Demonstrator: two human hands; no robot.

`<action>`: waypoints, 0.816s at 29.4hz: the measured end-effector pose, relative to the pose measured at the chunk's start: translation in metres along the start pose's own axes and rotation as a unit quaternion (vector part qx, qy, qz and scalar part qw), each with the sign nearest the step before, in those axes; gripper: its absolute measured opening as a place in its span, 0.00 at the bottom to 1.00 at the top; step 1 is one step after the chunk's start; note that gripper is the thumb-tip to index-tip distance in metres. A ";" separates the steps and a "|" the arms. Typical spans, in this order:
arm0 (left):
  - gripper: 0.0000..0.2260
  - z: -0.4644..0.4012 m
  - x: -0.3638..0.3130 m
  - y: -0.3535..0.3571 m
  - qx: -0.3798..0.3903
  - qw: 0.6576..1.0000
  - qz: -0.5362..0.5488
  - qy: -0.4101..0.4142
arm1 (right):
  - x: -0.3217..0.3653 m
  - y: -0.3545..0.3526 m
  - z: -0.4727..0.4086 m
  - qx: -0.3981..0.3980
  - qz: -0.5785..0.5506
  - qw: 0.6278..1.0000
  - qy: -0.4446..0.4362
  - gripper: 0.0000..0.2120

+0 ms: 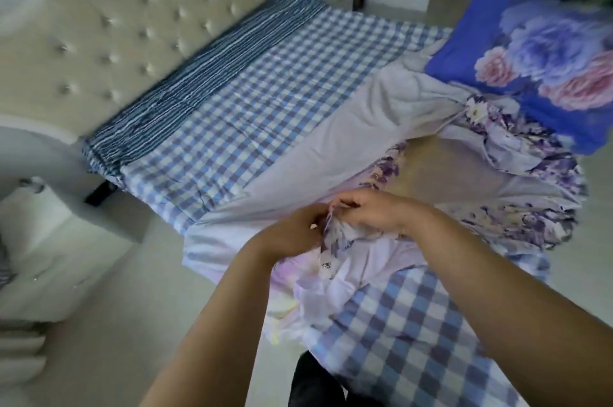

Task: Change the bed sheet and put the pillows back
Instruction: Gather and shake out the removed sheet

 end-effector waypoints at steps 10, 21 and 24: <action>0.26 0.129 -0.017 -0.030 -0.229 0.950 0.202 -0.062 | 0.123 0.047 0.027 -0.060 0.069 0.988 -0.126 0.11; 0.09 0.249 -0.014 -0.056 -0.156 0.874 0.431 0.159 | 0.230 0.138 0.066 -0.072 0.056 0.966 -0.244 0.09; 0.05 0.286 -0.011 -0.068 -0.222 0.884 0.376 0.167 | 0.255 0.172 0.073 -0.076 0.062 0.959 -0.268 0.08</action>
Point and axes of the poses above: each hand's wrist, its own z-axis away from the middle knuckle, its own y-axis out of the palm, x = y × z, the point moved 2 cm from there along -z, towards the middle knuckle, and after that the axes turned 6 degrees about x, right-handed, at the moved point
